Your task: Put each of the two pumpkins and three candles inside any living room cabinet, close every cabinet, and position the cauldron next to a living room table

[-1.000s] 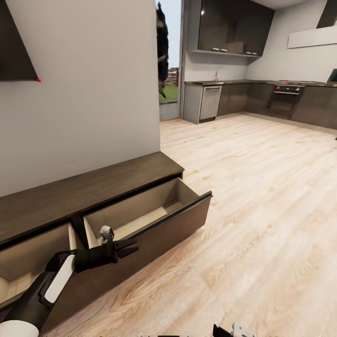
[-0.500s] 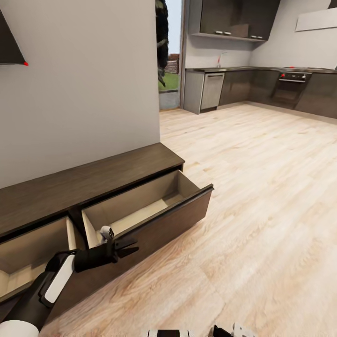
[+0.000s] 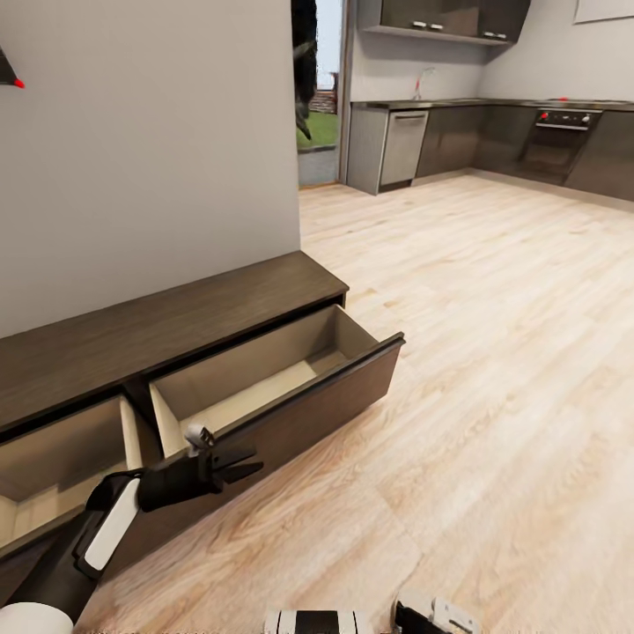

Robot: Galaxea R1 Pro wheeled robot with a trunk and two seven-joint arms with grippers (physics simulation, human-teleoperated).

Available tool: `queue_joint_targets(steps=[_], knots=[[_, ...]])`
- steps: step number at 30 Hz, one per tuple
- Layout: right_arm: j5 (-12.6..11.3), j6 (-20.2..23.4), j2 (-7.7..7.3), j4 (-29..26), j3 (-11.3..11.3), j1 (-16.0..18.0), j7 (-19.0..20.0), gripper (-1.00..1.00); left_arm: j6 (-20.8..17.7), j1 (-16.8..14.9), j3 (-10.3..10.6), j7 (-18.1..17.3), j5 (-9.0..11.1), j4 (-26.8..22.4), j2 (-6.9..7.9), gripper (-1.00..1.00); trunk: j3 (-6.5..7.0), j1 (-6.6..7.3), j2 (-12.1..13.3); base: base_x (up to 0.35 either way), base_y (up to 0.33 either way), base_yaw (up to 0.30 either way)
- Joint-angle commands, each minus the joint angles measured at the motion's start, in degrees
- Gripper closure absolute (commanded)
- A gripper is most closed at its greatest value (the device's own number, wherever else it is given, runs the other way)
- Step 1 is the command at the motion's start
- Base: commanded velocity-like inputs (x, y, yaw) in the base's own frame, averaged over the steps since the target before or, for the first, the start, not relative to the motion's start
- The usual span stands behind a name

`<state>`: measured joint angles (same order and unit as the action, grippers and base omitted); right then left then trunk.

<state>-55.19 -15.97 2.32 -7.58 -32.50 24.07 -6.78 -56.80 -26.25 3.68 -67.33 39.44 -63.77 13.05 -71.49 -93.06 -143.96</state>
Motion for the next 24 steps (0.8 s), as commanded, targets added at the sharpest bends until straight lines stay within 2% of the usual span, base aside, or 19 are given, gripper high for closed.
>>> queue_joint_targets(steps=[1,2,6,24], knots=[[-1.4,0.3,-0.02,1.9,-0.1,0.0,-0.4,-1.0,-0.3,0.0,0.6,-2.1,0.2,0.0,0.08,-1.0,-0.27,-0.03,0.0,0.0,0.0,0.0],[-1.4,0.3,-0.01,1.9,-0.1,0.0,-0.4,-1.0,-0.3,0.0,1.1,-4.0,0.0,0.0,0.1,-1.0,-0.49,-0.06,0.0,0.0,0.0,0.0],[-1.3,0.3,-0.01,1.9,-0.1,0.0,-0.4,-1.0,-0.3,0.0,1.8,-7.4,-0.3,0.4,0.12,-1.0,-1.16,-0.14,-0.1,0.0,0.0,0.0],[-1.2,0.0,-0.04,1.9,-0.2,0.0,0.0,-1.0,-0.3,0.0,2.0,-8.5,-0.5,0.6,0.13,-1.0,-1.16,-0.14,-0.1,0.0,0.0,0.0]])
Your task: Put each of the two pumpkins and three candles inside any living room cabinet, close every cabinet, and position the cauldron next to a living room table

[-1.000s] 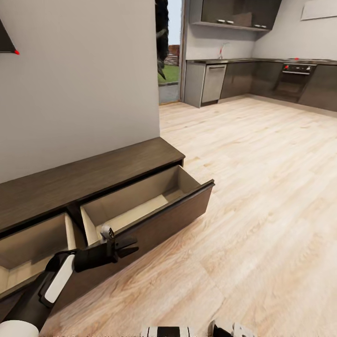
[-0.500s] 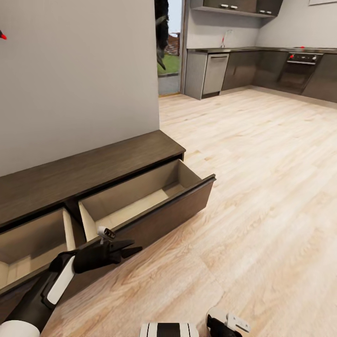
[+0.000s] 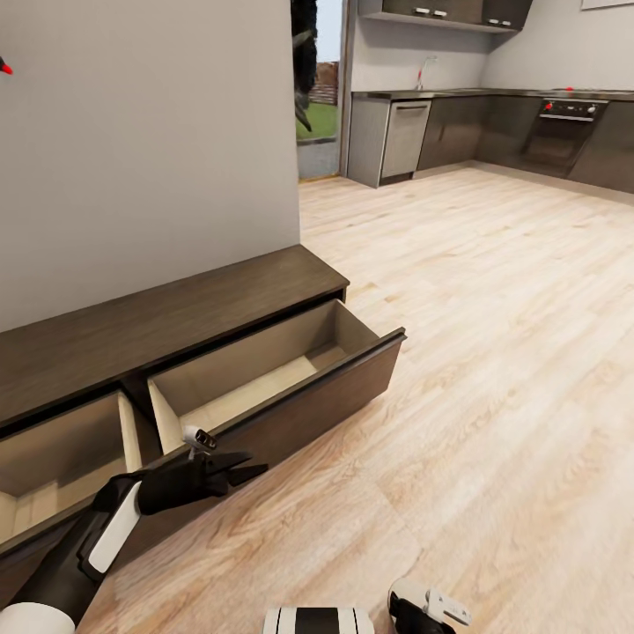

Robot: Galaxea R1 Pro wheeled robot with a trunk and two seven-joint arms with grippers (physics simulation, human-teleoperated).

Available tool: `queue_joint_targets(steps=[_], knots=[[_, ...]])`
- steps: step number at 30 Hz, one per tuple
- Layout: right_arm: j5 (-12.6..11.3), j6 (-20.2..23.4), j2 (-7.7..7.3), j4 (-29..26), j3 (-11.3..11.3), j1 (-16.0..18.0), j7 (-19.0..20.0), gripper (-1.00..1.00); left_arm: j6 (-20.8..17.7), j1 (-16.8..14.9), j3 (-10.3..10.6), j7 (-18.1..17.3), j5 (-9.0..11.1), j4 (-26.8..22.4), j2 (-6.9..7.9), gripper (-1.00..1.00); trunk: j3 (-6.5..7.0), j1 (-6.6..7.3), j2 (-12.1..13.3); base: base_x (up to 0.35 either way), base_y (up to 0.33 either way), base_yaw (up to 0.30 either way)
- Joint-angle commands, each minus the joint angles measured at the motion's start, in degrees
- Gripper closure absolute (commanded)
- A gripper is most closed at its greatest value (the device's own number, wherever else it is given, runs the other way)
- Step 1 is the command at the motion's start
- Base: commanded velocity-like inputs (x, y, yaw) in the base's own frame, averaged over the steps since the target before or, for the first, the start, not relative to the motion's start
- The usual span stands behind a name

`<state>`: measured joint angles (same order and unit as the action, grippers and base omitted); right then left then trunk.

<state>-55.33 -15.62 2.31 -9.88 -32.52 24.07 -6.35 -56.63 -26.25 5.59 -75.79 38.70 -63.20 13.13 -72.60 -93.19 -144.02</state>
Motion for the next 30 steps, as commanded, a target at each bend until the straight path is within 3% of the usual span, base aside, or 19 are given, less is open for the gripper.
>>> queue_joint_targets(steps=[1,8,9,24,30], knots=[[-1.1,-0.3,-0.02,4.2,-0.2,0.0,-0.4,-1.0,-0.5,0.0,0.1,-0.1,0.2,0.0,0.05,-1.0,-0.04,0.0,0.0,0.0,0.0,0.0],[-1.3,-0.3,-0.02,4.2,-0.1,0.0,-0.5,-1.0,-0.5,0.0,0.1,-0.1,0.3,0.0,0.05,-1.0,-0.04,0.0,0.0,0.0,0.0,0.0],[-1.3,-0.3,-0.02,4.2,-0.1,0.0,-0.5,1.0,-0.5,0.0,0.1,-0.1,0.3,0.0,0.05,-1.0,-0.04,0.0,0.0,0.0,0.0,0.0],[-1.4,-0.1,-0.02,4.2,-0.1,0.0,-0.2,1.0,-0.5,0.0,0.0,-0.1,0.3,0.1,0.05,-1.0,-0.04,0.0,0.0,0.0,0.0,0.0],[-1.5,-0.1,-0.02,4.2,-0.1,0.0,-0.2,1.0,-0.5,0.0,-0.1,-0.1,0.4,0.1,0.05,-1.0,1.29,0.15,0.1,0.0,0.0,0.0]])
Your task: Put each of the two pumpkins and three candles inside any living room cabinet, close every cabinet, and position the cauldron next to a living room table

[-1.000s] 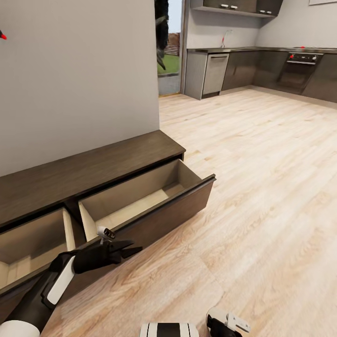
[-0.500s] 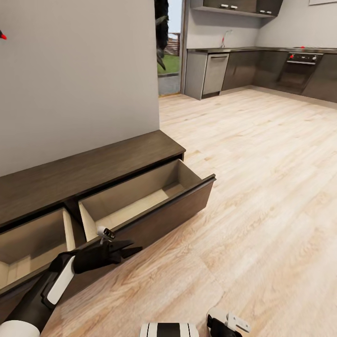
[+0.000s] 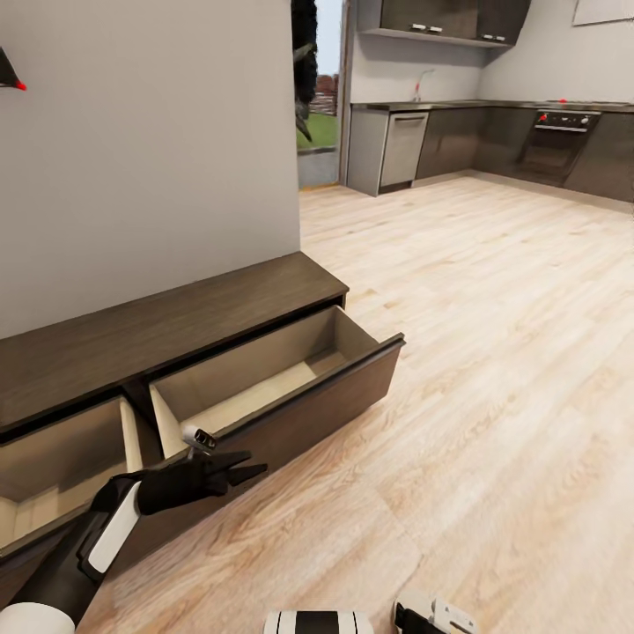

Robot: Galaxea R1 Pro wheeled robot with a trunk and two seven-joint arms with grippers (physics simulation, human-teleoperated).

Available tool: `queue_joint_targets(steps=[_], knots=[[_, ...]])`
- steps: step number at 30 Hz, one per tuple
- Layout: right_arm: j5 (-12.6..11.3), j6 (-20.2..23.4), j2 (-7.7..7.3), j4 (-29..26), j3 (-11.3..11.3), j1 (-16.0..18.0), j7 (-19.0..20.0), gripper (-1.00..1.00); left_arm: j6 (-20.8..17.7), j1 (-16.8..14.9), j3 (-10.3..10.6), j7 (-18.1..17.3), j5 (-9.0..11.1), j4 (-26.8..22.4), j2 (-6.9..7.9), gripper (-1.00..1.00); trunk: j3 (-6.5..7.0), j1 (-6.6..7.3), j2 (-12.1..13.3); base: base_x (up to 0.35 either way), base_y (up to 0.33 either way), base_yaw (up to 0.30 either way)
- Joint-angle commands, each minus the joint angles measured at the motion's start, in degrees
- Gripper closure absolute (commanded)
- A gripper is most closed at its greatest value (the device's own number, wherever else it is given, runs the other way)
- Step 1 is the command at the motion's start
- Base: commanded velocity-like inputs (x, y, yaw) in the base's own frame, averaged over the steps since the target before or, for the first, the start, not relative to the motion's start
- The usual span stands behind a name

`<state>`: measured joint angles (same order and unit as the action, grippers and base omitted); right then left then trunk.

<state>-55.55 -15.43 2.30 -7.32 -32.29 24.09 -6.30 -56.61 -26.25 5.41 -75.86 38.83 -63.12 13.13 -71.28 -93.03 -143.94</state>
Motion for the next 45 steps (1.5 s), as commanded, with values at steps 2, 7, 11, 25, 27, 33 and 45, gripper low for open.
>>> queue_joint_targets(steps=[2,7,11,25,27,33,45], knots=[[-1.3,-0.3,-0.02,1.6,-0.3,0.0,-0.3,1.0,-0.5,0.0,0.1,-0.1,0.3,0.0,0.05,-1.0,0.18,0.02,0.0,0.0,0.0,0.0],[-1.3,-0.3,-0.02,1.6,-0.3,0.0,-0.3,1.0,-0.5,0.0,0.1,0.0,0.3,0.0,0.05,-1.0,0.18,0.02,0.0,0.0,0.0,0.0],[-1.3,-0.3,-0.02,1.6,-0.3,0.0,-0.3,1.0,-0.4,0.0,0.1,0.0,0.2,0.0,0.05,-1.0,0.18,0.02,0.0,0.0,0.0,0.0],[-1.3,-0.4,-0.08,1.6,-0.3,0.0,-0.2,1.0,-0.4,0.0,0.1,0.0,-0.1,0.0,0.05,-1.0,2.18,0.25,0.1,0.0,0.0,0.0],[-1.3,-0.4,-0.09,1.6,-0.3,0.0,-0.2,1.0,-0.4,0.0,0.1,0.0,-0.1,0.0,0.05,-1.0,2.62,0.3,0.2,0.0,0.0,0.0],[-1.3,-0.5,-0.1,1.5,-0.1,0.0,-0.2,1.0,-0.4,0.0,0.1,0.0,-0.1,0.0,0.05,-1.0,3.95,0.46,0.2,0.0,0.0,0.0],[-1.3,-0.9,-0.1,1.5,0.0,0.0,-0.1,1.0,-0.4,0.0,0.1,0.0,-0.1,0.0,0.05,-1.0,6.61,0.77,0.4,0.0,0.0,0.0]])
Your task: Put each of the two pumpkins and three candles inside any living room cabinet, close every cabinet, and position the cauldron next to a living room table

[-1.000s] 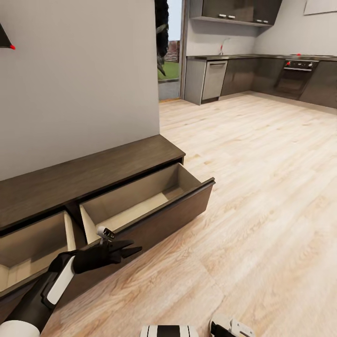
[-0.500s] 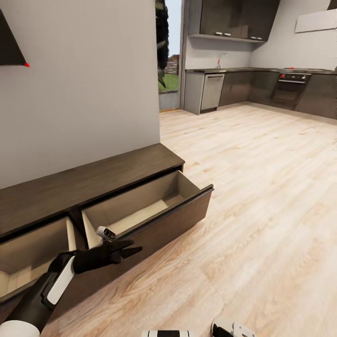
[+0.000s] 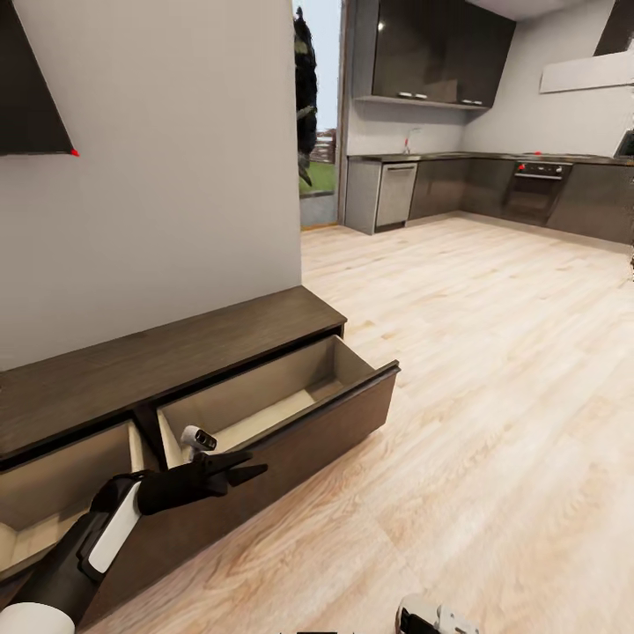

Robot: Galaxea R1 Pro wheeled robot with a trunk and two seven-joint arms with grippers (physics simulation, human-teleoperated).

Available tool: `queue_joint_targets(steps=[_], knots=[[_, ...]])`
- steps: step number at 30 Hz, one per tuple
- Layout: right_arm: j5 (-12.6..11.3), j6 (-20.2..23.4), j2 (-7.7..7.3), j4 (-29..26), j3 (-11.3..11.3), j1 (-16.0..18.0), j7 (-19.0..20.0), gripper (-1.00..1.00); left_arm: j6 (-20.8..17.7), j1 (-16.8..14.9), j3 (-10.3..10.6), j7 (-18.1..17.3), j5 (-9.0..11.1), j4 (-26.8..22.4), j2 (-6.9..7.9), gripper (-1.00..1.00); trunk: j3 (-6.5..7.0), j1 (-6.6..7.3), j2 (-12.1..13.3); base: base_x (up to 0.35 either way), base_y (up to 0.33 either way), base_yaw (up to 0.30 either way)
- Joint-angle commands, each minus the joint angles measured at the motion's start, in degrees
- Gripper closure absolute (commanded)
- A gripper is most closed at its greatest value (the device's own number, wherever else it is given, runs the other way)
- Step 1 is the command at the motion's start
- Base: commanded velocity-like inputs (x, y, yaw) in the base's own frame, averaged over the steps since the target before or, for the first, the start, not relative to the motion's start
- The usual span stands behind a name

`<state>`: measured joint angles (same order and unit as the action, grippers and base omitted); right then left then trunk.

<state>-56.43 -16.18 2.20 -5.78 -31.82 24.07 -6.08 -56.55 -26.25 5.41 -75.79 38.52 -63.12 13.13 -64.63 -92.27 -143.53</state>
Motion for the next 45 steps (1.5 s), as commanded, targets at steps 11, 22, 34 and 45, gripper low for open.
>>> queue_joint_targets(steps=[11,22,34,45], knots=[[-0.8,-0.2,0.0,0.0,-0.3,0.0,-0.5,1.0,-0.5,0.0,0.1,0.4,0.2,0.0,0.05,-1.0,2.4,0.29,0.1,0.0,0.0,0.0],[-1.0,-0.1,0.09,0.0,-0.3,0.0,-0.5,1.0,-0.5,-0.1,0.1,0.7,0.2,0.1,0.05,-1.0,4.83,0.58,0.3,0.0,0.0,0.0],[-1.0,0.0,0.09,0.0,-0.3,0.0,-0.5,1.0,-0.5,-0.1,0.1,0.6,0.2,0.1,0.05,-1.0,7.03,3.02,4.7,-0.156,0.0,0.005],[-1.0,0.2,0.17,-0.1,-0.3,0.0,-0.5,1.0,-0.5,-0.1,0.1,0.6,0.2,0.1,0.05,-1.0,8.65,5.43,9.1,-0.324,0.0,0.213]])
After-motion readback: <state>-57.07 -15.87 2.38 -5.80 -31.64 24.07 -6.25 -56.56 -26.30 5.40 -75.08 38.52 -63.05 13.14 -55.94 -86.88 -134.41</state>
